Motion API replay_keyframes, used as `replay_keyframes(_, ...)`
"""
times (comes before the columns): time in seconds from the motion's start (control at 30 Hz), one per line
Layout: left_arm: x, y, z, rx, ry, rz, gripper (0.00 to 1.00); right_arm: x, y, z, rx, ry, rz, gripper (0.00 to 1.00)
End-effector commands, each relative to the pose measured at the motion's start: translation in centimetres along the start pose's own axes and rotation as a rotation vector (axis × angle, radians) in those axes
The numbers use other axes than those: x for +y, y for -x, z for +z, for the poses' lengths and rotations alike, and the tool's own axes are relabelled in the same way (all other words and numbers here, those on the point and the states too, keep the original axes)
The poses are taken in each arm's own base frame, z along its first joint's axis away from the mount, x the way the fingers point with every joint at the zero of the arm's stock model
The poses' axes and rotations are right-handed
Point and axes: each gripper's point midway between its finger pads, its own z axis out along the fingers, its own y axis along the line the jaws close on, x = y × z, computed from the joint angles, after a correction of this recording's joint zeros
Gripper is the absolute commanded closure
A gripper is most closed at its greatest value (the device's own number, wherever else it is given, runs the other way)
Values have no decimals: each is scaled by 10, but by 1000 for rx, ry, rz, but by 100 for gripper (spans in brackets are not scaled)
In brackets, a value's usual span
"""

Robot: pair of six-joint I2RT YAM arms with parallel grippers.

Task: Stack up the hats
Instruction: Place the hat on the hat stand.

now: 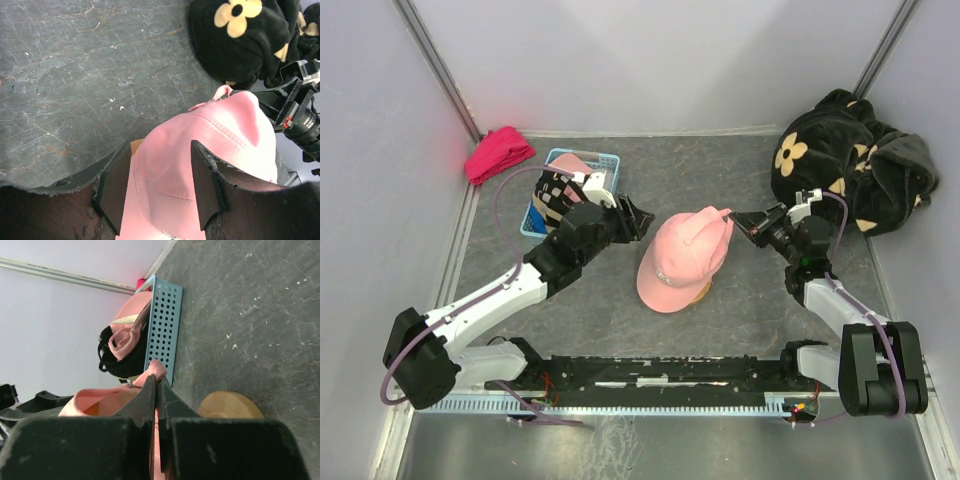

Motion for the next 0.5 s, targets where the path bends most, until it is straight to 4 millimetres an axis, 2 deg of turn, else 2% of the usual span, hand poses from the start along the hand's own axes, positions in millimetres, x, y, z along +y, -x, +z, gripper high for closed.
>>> replay_keyframes(0.0,-17,27,-7,-79,-31,34,41,-17,3,2,-29,-75,-30,98)
replay_keyframes(0.2,-31,31,-9,-87,-52,47,41,-34,-6,5,-7,-134,-17,98)
replay_keyframes(0.47,-36,37,-9,-101,-57,56,41,-48,-22,6,19,-202,-39,98)
